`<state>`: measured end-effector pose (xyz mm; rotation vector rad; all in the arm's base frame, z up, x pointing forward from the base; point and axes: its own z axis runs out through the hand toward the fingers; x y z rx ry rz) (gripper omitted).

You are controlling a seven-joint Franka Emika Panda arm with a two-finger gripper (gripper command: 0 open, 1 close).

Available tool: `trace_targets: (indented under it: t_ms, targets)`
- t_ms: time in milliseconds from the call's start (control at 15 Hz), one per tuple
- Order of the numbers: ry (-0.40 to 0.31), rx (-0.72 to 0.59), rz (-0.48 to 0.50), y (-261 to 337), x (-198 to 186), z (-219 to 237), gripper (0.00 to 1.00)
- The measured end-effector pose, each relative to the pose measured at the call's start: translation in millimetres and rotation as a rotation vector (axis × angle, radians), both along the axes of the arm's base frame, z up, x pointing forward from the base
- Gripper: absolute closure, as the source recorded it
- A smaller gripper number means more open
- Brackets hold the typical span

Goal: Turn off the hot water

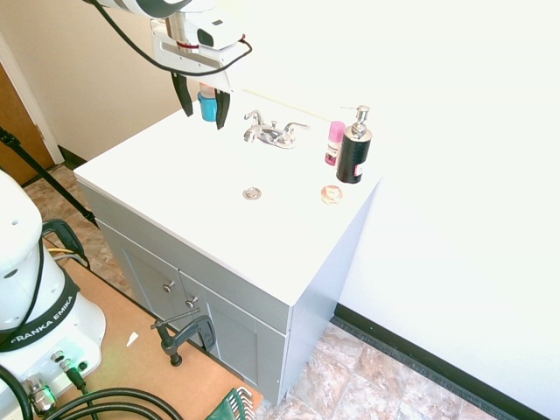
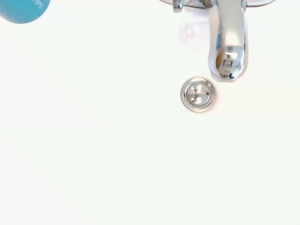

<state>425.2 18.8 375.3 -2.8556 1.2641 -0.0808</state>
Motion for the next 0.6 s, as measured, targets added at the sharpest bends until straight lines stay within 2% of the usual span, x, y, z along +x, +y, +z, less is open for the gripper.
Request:
trace_targets:
  t_ms: [200,400,600]
  targets:
    - [-0.014,-0.019,-0.003,1.2,1.5,0.7,0.00]
    - [-0.111,-0.133,-0.052,4.1,15.7,5.9,0.00]
    - [-0.223,-0.230,-0.093,16.7,46.7,2.9,0.00]
